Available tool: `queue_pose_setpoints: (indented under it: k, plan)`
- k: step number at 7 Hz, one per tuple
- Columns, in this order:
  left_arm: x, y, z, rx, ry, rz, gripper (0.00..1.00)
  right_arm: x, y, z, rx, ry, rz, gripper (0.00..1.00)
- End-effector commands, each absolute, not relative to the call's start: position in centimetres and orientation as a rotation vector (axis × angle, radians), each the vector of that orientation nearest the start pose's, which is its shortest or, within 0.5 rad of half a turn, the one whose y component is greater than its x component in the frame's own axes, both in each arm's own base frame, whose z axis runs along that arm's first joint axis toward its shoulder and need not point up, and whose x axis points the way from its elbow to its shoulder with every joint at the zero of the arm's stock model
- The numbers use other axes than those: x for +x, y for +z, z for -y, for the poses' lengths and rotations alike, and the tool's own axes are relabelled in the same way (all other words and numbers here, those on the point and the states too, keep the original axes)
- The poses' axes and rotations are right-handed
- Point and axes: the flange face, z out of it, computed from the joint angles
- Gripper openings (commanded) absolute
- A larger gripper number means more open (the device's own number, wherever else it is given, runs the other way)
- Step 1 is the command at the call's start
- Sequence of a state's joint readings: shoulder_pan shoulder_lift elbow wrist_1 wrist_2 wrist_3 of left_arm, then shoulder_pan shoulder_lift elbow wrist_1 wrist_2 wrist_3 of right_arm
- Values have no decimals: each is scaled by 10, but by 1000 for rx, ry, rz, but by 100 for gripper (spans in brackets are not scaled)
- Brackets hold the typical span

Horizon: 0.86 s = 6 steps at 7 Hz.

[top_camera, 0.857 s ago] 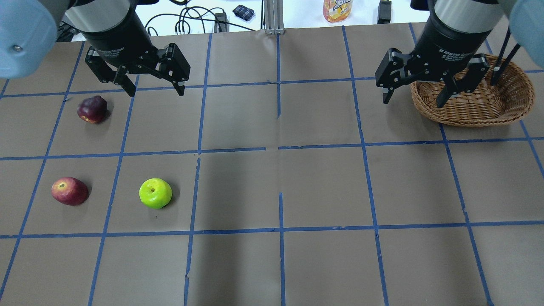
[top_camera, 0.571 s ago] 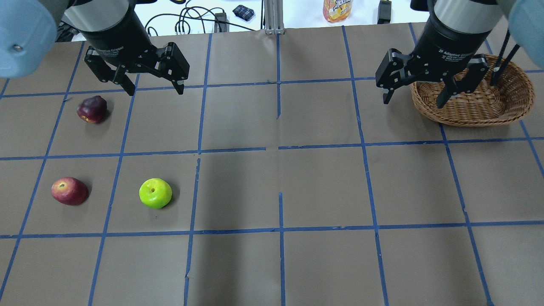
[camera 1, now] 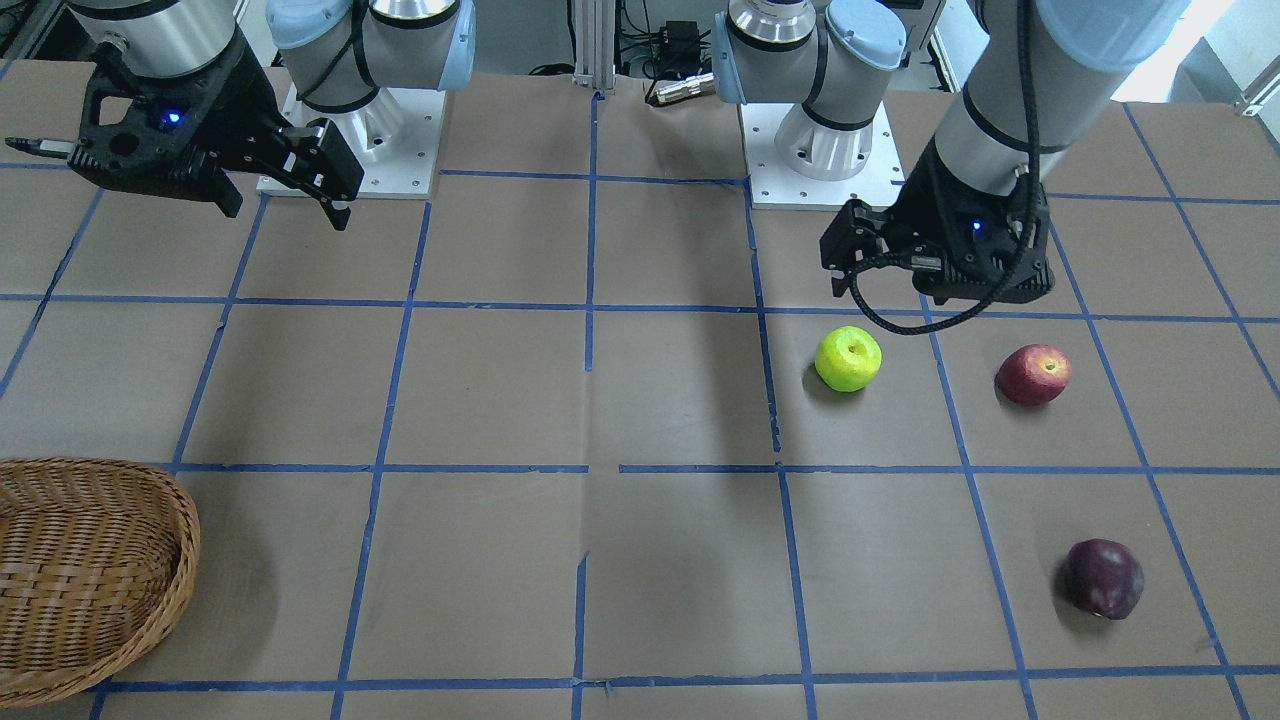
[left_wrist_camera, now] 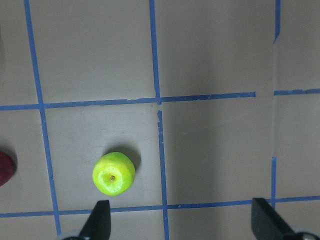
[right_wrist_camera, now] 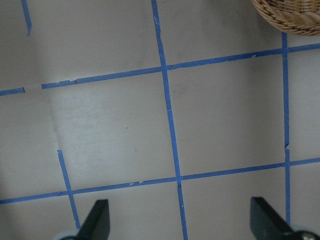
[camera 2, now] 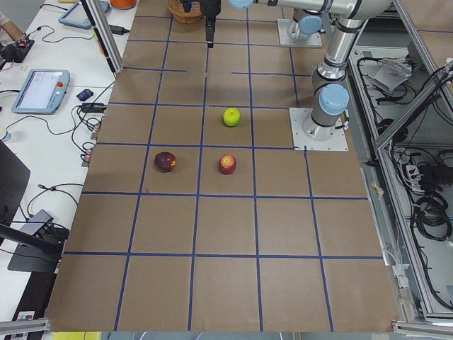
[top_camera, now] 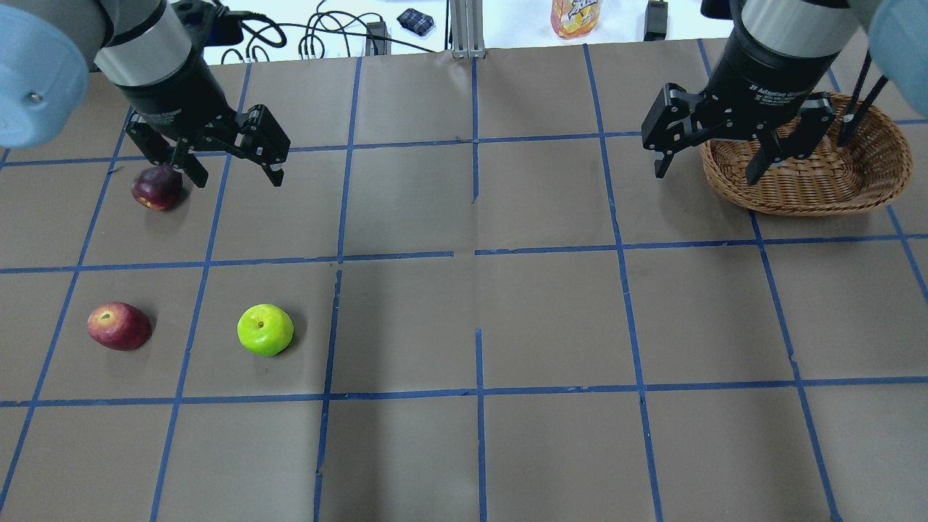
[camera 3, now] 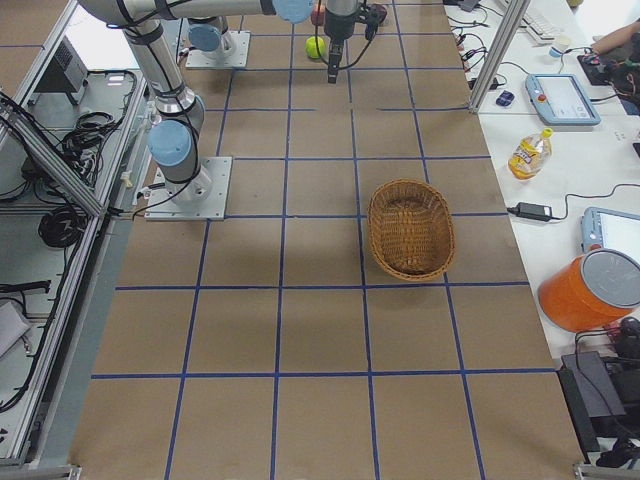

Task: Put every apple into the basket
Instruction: 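Reach the left gripper down to the green apple and grasp it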

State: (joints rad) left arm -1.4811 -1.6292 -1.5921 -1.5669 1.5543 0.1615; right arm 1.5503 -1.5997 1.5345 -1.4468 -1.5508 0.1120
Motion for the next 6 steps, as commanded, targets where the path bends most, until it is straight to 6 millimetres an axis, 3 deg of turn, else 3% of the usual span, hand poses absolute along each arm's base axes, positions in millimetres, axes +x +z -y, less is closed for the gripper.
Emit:
queue_pose_setpoints:
  k: [1, 2, 3, 5, 6]
  plan:
    - [-42, 348, 503, 157, 112, -3165, 100, 126, 509, 474, 207, 88, -3116, 100]
    - [-46, 300, 481, 160, 175, -3171, 100, 126, 510, 473, 207, 85, -3116, 100]
    - [-48, 272, 466, 160, 268, -3172, 100, 126, 507, 471, 207, 92, -3116, 100]
    - [-45, 241, 462, 154, 378, -3152, 100, 122, 501, 465, 207, 108, -3157, 100]
    - [-44, 233, 468, 156, 353, -3150, 100, 121, 500, 463, 207, 110, -3167, 100]
